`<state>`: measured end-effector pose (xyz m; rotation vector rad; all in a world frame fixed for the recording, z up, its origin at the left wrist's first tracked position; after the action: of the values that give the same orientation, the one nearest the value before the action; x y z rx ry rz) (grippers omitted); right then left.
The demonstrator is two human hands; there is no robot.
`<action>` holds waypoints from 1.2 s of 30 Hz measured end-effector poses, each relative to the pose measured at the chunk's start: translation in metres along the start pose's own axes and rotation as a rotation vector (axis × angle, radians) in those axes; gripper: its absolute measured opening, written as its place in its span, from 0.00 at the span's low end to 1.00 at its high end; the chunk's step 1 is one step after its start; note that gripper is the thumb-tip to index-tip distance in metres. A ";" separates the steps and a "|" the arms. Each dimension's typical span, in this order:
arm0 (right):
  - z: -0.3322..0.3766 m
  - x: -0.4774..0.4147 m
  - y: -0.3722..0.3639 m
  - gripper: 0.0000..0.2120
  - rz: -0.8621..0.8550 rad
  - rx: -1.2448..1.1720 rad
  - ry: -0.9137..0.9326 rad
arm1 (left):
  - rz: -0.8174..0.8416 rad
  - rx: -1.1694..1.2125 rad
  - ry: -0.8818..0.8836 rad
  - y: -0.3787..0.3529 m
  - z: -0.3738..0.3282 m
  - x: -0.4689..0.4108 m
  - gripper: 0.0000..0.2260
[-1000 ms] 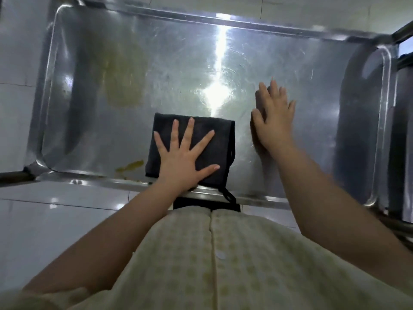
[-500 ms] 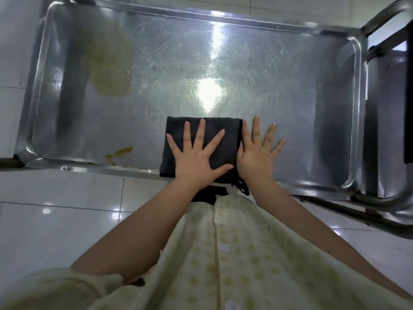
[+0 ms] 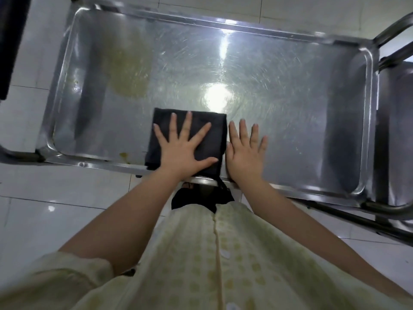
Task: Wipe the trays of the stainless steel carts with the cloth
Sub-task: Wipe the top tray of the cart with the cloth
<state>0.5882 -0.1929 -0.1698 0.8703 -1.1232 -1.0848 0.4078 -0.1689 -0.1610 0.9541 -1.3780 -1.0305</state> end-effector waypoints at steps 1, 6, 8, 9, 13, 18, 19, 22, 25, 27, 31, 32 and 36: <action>0.003 -0.001 -0.002 0.27 0.002 0.012 -0.003 | 0.004 0.007 -0.026 -0.001 -0.011 0.003 0.42; 0.001 0.000 -0.003 0.27 -0.041 0.011 -0.021 | -0.024 0.019 -0.035 0.003 0.036 -0.005 0.40; 0.003 0.000 -0.004 0.27 -0.053 0.015 -0.014 | -0.026 0.021 0.061 0.005 0.092 -0.012 0.40; 0.003 -0.001 -0.005 0.27 -0.054 0.015 -0.017 | -0.018 0.023 0.113 0.006 0.119 -0.014 0.40; 0.004 -0.001 -0.007 0.27 -0.047 0.020 -0.037 | 0.020 -0.004 0.189 0.007 0.154 -0.015 0.41; 0.004 -0.001 -0.007 0.28 -0.028 0.035 -0.063 | 0.030 -0.002 0.016 0.001 0.049 -0.007 0.42; 0.004 -0.002 -0.006 0.28 -0.023 0.039 -0.064 | 0.036 -0.001 -0.028 0.000 0.025 -0.002 0.42; 0.004 -0.001 -0.004 0.29 -0.017 0.024 -0.058 | 0.029 0.024 -0.082 0.001 0.000 0.006 0.41; 0.005 -0.001 -0.003 0.28 -0.004 0.037 -0.071 | -0.019 0.022 -0.099 0.002 0.041 0.001 0.40; 0.006 -0.002 -0.003 0.29 0.005 0.043 -0.083 | -0.041 0.029 -0.020 0.004 0.094 -0.008 0.40; 0.011 -0.002 -0.003 0.29 0.019 0.047 -0.092 | -0.018 0.008 0.061 0.009 0.162 -0.022 0.40; 0.012 -0.002 -0.003 0.29 0.020 0.051 -0.094 | -0.011 0.001 0.071 0.009 0.162 -0.023 0.41; 0.014 -0.001 0.000 0.29 0.021 0.073 -0.109 | 0.042 -0.020 0.000 0.003 0.093 -0.014 0.42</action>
<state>0.5746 -0.1925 -0.1669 0.8625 -1.2669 -1.0902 0.3158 -0.1494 -0.1628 0.9065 -1.3798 -1.0108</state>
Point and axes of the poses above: each hand's wrist, its own x-axis away from the middle knuckle, its own y-axis out of the back of the hand, z = x × y, the point moved 7 cm from there along -x, towards the middle knuckle, and after that the axes turned 11 degrees about y, right-handed, at the moved point
